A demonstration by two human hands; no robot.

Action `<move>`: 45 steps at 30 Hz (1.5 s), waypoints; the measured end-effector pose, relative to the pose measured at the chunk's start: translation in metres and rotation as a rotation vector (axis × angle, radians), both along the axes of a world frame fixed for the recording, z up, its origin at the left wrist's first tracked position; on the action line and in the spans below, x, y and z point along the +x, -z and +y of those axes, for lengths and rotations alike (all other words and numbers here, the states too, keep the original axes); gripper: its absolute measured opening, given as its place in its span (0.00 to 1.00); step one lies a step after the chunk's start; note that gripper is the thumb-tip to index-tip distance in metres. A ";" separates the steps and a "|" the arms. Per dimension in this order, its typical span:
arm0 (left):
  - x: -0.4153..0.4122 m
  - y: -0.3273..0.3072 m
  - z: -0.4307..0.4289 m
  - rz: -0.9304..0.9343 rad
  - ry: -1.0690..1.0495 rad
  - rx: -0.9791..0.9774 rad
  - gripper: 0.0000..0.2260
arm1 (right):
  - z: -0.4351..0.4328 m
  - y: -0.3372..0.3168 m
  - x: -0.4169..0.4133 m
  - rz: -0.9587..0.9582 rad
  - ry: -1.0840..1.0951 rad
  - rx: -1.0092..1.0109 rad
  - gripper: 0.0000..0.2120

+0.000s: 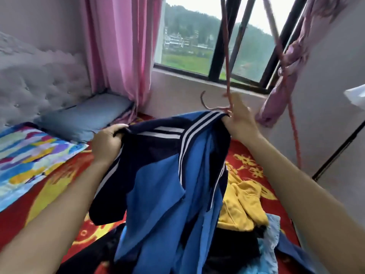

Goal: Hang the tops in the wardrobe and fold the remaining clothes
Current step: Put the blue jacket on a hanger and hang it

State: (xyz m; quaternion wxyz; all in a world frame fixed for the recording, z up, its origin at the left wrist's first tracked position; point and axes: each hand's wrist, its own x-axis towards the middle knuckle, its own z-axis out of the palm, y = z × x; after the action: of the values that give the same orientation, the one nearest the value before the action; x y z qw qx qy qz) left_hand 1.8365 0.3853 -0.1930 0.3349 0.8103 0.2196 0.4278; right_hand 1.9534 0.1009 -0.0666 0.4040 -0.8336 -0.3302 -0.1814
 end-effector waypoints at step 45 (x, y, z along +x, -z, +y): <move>-0.066 0.129 -0.113 0.424 0.069 -0.108 0.11 | -0.015 0.186 0.031 1.159 -0.087 -0.496 0.11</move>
State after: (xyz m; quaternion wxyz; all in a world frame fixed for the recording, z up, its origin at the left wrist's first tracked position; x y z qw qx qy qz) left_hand 1.7706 0.2724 -0.3222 0.3385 0.8700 0.2799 0.2239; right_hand 1.9840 0.0855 -0.2522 0.3188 -0.8512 -0.1235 0.3981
